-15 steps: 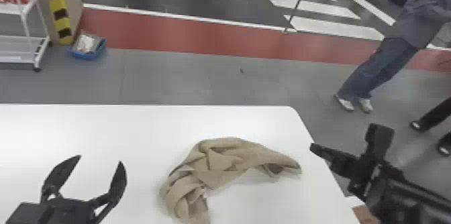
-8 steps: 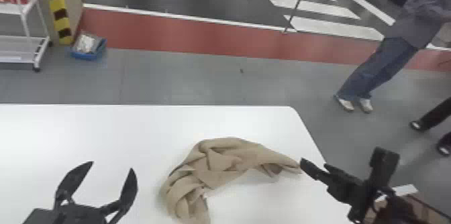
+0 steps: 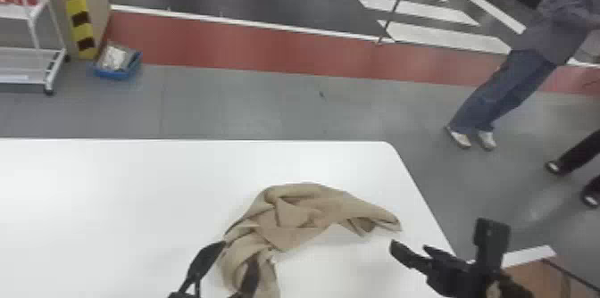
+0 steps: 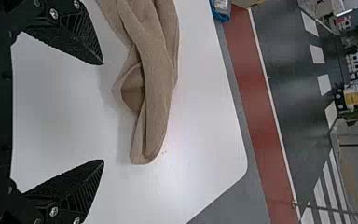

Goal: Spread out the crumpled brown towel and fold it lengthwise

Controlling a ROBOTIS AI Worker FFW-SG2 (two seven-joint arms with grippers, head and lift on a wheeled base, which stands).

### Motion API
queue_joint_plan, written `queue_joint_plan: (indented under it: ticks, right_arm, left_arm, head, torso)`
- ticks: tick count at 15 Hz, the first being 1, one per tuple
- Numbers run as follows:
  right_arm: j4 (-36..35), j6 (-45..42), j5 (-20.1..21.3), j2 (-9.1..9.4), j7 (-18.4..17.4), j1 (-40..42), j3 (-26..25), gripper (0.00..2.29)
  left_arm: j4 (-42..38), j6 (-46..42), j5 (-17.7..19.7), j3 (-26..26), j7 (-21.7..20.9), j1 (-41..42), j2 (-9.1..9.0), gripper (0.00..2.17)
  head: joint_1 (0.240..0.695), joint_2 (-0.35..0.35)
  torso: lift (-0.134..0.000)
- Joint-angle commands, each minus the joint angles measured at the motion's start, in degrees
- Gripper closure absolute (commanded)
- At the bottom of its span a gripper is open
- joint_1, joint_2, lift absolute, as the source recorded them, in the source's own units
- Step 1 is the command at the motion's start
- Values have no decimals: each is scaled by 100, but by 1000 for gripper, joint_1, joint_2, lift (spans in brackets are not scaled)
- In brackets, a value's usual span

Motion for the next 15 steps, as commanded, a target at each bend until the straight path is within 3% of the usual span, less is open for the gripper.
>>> queue_joint_plan:
  ticks: [1, 2, 4, 5, 11, 12, 15]
  right_arm:
    - [350, -76, -320, 14, 193, -99, -642, 181]
    - [385, -76, -329, 14, 202, -72, -730, 188]
    - [394, -129, -434, 14, 273, 7, -835, 188]
    - [385, -147, -461, 14, 273, 33, -835, 188]
    - [429, -147, -452, 14, 281, 42, -844, 188]
    - [429, -147, -478, 14, 281, 51, -853, 188]
    - [411, -164, -531, 14, 334, 86, -862, 188]
  left_arm:
    - [53, 352, -56, -209, 36, -99, -24, 549]
    - [61, 369, -39, -209, 0, -134, -41, 549]
    - [105, 563, 84, -209, -52, -196, -85, 994]
    - [211, 668, 146, -209, -96, -257, -156, 1028]
    - [729, 861, -30, -850, 62, -714, -340, 772]
    - [756, 861, -91, -894, 62, -758, -366, 650]
    - [984, 826, -109, -894, 203, -916, -463, 653]
  head:
    - [695, -350]
    - [695, -350]
    - [695, -350]
    - [695, -350]
    - [695, -350]
    - [695, -350]
    - [695, -350]
  torso:
    - [0]
    - [0]
    - [0]
    - [0]
    - [0]
    - [0]
    - [0]
